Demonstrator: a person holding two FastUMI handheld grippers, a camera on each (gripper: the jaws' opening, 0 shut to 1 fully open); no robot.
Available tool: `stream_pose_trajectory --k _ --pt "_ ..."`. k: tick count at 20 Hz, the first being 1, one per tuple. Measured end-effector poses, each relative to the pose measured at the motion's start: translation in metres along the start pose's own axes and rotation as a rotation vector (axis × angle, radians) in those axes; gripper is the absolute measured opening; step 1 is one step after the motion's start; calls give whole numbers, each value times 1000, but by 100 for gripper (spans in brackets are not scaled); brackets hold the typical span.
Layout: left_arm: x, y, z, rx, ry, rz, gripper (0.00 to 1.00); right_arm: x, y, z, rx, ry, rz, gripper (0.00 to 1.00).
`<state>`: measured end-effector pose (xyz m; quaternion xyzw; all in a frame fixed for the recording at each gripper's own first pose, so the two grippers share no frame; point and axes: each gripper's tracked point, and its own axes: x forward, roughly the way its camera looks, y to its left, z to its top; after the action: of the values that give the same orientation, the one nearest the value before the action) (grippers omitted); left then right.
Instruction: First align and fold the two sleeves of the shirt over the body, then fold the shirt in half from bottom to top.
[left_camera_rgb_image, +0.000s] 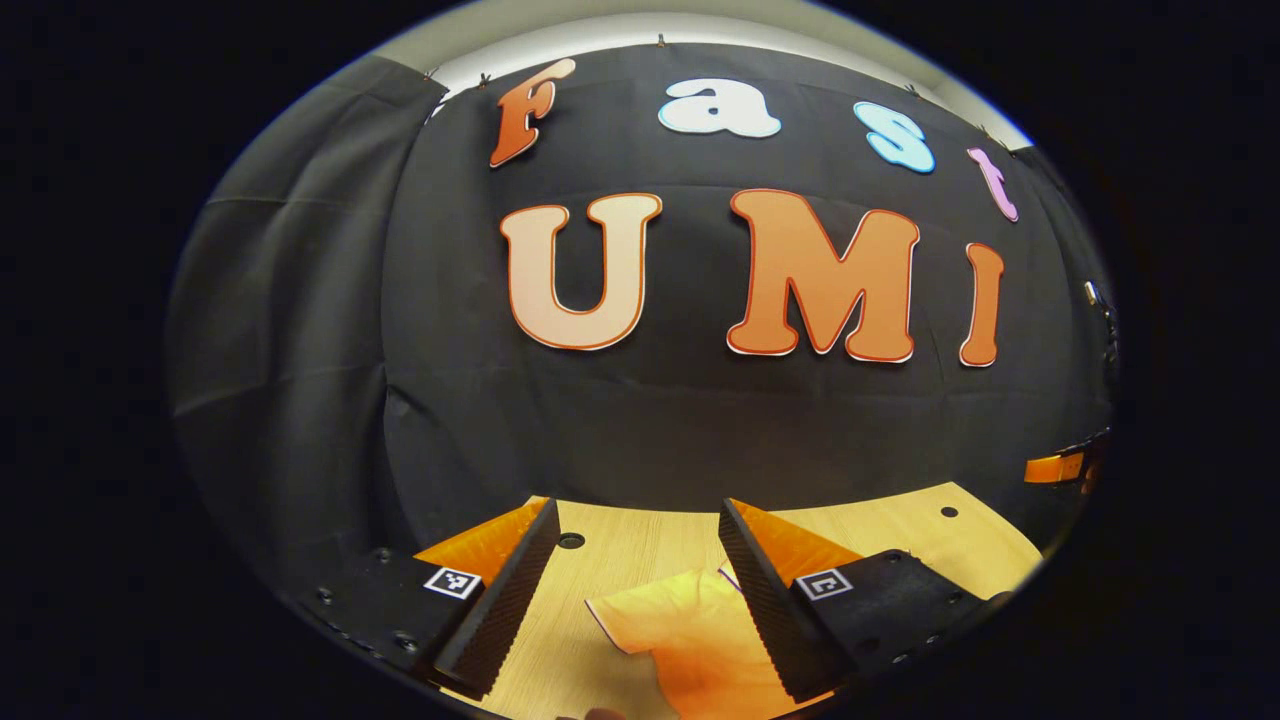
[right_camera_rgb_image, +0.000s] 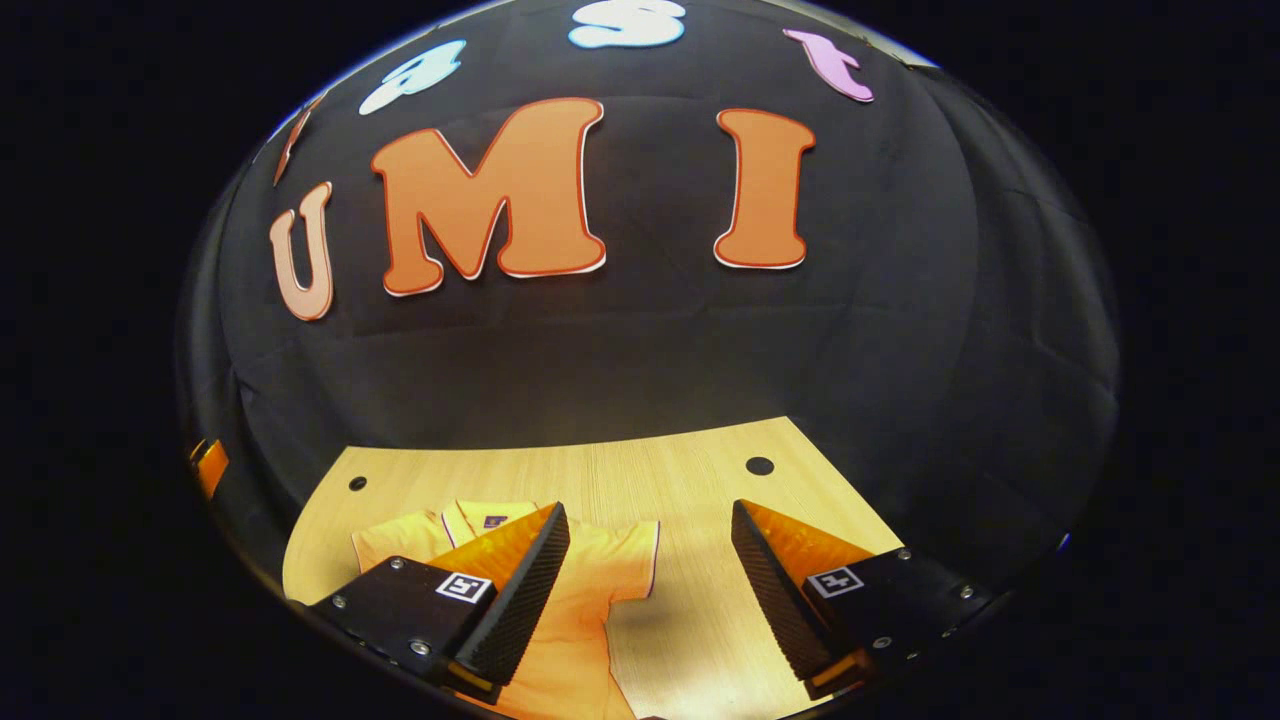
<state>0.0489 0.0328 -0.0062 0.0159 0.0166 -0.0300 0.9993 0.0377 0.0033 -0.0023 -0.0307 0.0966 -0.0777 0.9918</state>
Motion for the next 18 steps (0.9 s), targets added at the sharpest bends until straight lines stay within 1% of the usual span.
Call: stream_pose_trajectory --k 2,4,8,12,16,18 --pt "2 8 -3 6 7 13 98 15 1 6 -48 16 -20 99" --pt "4 15 -9 14 17 24 98 34 8 4 -45 73 -1 99" --pt "13 26 -19 7 44 37 98 80 2 -10 -99 180 -51 99" --pt "25 38 -38 5 87 56 98 128 3 -49 -91 342 -50 99" --pt "35 43 -49 4 120 63 99 168 10 -105 -87 530 -29 100" --pt "38 46 -56 -5 137 71 96 185 8 -128 -99 599 -44 100"
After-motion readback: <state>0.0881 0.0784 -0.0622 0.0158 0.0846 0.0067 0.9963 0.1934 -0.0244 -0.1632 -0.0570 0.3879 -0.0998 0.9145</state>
